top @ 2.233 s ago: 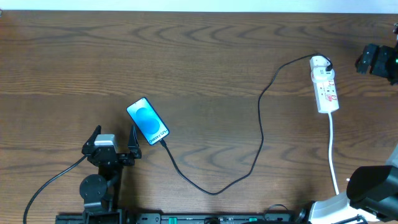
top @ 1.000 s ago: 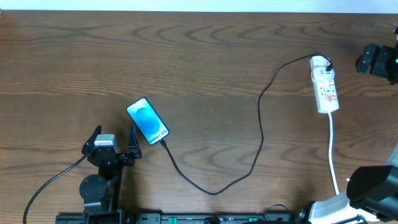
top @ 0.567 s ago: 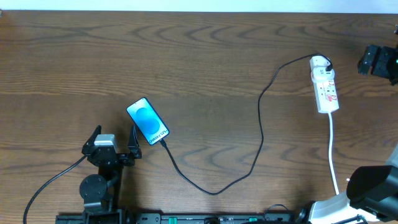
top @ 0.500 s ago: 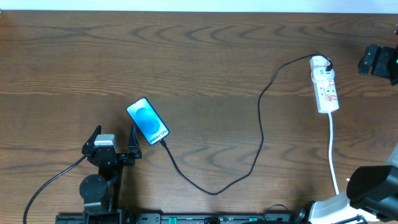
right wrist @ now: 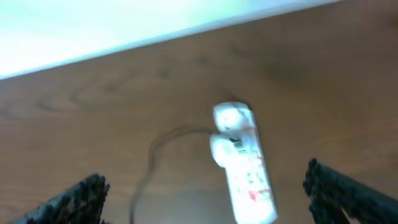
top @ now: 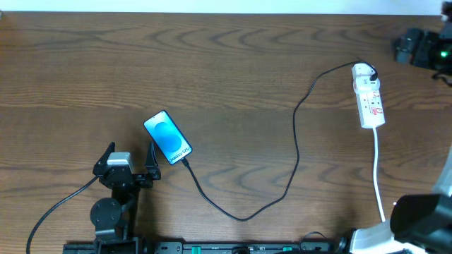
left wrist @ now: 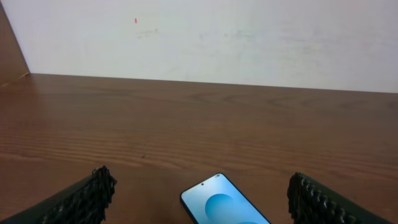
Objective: Plug charger to phone and switch on socket
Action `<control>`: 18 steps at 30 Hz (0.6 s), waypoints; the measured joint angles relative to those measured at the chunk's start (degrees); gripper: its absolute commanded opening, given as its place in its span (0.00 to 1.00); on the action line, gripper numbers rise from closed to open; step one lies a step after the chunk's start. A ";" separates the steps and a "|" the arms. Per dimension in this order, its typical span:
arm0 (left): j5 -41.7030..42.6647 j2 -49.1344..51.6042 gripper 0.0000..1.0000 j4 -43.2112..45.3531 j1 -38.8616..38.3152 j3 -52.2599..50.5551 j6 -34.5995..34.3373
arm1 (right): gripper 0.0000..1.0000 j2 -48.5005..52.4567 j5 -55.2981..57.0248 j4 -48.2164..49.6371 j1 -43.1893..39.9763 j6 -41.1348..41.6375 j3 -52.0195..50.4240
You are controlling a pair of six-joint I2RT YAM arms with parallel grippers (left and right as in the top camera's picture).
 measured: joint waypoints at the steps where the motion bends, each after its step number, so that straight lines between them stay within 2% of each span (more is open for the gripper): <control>1: 0.00 0.00 0.91 0.00 0.00 0.00 0.00 | 0.99 -0.90 -0.26 1.97 0.98 0.00 -1.38; 8: 0.11 0.00 0.91 0.02 0.00 0.00 0.00 | 0.99 -10.99 -1.14 18.03 8.24 0.15 -16.72; 18: 0.20 0.00 0.91 0.00 0.00 0.02 -0.02 | 0.99 -25.22 0.44 37.42 12.33 0.17 -44.33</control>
